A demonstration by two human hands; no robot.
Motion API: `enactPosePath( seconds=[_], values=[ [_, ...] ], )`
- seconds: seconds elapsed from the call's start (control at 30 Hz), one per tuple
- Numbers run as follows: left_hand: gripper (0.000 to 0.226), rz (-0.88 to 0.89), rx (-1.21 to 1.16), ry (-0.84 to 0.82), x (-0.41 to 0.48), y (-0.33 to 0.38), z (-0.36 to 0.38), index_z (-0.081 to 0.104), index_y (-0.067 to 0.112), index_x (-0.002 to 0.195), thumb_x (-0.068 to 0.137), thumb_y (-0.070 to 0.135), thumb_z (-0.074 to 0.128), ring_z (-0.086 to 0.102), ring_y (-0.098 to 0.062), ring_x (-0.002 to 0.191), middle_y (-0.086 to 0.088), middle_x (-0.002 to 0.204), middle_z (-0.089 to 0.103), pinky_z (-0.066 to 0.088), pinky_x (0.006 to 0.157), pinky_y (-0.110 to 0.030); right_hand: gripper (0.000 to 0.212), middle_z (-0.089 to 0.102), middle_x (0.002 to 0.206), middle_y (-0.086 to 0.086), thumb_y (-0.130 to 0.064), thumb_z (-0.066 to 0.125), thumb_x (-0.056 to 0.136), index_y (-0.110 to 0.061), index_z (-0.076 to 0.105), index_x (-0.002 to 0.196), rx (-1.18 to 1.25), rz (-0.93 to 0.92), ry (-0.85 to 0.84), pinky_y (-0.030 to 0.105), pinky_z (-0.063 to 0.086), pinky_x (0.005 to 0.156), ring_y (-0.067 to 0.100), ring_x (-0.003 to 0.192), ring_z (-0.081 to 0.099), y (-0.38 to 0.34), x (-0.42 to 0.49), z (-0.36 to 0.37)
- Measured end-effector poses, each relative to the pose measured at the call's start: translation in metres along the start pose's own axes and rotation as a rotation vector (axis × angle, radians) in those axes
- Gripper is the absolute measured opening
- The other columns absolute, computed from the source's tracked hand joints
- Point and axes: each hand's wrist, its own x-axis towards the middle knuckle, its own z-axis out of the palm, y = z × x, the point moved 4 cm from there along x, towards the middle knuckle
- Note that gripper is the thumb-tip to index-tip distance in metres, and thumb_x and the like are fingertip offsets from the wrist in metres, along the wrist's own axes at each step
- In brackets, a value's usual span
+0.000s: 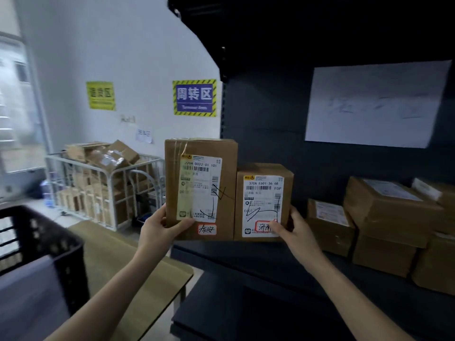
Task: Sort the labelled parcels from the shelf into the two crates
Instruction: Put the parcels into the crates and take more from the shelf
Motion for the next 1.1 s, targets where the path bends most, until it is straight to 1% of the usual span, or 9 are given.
enactPosePath(
  seconds=[0.13,0.33,0.43,0.57,0.7,0.87,0.93,1.0,1.1],
  values=[
    [0.029,0.012,0.067,0.131,-0.014,0.001,-0.056,0.058,0.037,0.088,0.076,0.017,0.074,0.064,0.005,0.076,0.013,0.088,0.067,0.052,0.06,-0.01,0.045,0.058,0.111,-0.016,-0.014,0.059,0.09,-0.029,0.043,0.129,0.076,-0.039,-0.126,0.011,0.042,0.075,0.0,0.103,0.054,-0.013,0.01,0.054],
    [0.031,-0.075,0.116,0.284,-0.038,-0.01,-0.141,0.063,0.026,0.097,0.071,0.019,0.079,0.067,-0.018,0.09,0.004,0.093,0.071,0.056,0.079,-0.034,0.027,0.059,0.097,-0.02,-0.011,0.059,0.09,-0.026,0.049,0.11,0.153,-0.063,-0.286,0.001,0.045,0.062,-0.004,0.092,0.055,-0.036,0.015,0.138],
    [0.035,-0.08,0.136,0.341,-0.051,-0.011,-0.177,0.064,0.031,0.092,0.061,0.029,0.081,0.069,-0.014,0.084,0.007,0.087,0.073,0.057,0.073,-0.03,0.03,0.06,0.099,-0.016,-0.009,0.059,0.089,-0.029,0.048,0.109,0.179,-0.092,-0.346,0.001,0.044,0.062,-0.006,0.092,0.055,-0.047,0.013,0.177],
    [0.028,-0.089,0.135,0.416,-0.066,-0.016,-0.224,0.064,0.026,0.088,0.069,0.015,0.081,0.067,-0.016,0.082,0.01,0.079,0.072,0.057,0.063,-0.019,0.033,0.06,0.101,-0.015,-0.01,0.059,0.09,-0.032,0.046,0.111,0.211,-0.11,-0.425,0.003,0.046,0.064,-0.01,0.087,0.055,-0.063,0.008,0.227],
    [0.044,-0.125,0.117,0.461,-0.079,-0.02,-0.275,0.065,0.027,0.088,0.049,0.039,0.079,0.068,-0.022,0.089,0.001,0.089,0.074,0.057,0.078,-0.042,0.031,0.058,0.098,-0.018,-0.006,0.057,0.09,-0.025,0.047,0.112,0.23,-0.139,-0.474,0.001,0.045,0.062,-0.006,0.086,0.057,-0.084,0.0,0.278],
    [0.052,-0.141,0.14,0.52,-0.095,-0.023,-0.344,0.066,0.031,0.091,0.043,0.05,0.075,0.069,-0.023,0.091,-0.002,0.093,0.074,0.056,0.083,-0.046,0.032,0.06,0.099,-0.018,-0.007,0.056,0.091,-0.021,0.047,0.118,0.231,-0.163,-0.532,0.001,0.045,0.063,-0.008,0.091,0.058,-0.111,-0.011,0.346],
    [0.05,-0.153,0.142,0.547,-0.102,-0.025,-0.374,0.067,0.032,0.093,0.047,0.046,0.078,0.069,-0.021,0.091,-0.001,0.093,0.074,0.056,0.084,-0.044,0.034,0.061,0.1,-0.017,-0.009,0.057,0.091,-0.022,0.047,0.121,0.238,-0.167,-0.551,0.007,0.049,0.065,-0.005,0.091,0.059,-0.122,-0.016,0.376],
    [0.038,-0.153,0.154,0.569,-0.108,-0.025,-0.403,0.065,0.029,0.093,0.059,0.03,0.083,0.069,-0.023,0.092,-0.003,0.094,0.073,0.056,0.084,-0.044,0.036,0.061,0.103,-0.014,-0.011,0.057,0.091,-0.022,0.047,0.123,0.247,-0.165,-0.58,0.015,0.052,0.071,0.001,0.096,0.06,-0.134,-0.022,0.406],
    [0.029,-0.149,0.223,0.605,-0.117,-0.027,-0.447,0.061,0.031,0.09,0.073,0.012,0.076,0.067,-0.018,0.088,0.001,0.092,0.071,0.056,0.082,-0.042,0.034,0.061,0.1,-0.015,-0.008,0.059,0.089,-0.026,0.046,0.116,0.269,-0.174,-0.617,0.012,0.051,0.067,0.003,0.095,0.06,-0.15,-0.033,0.451]
  ],
)
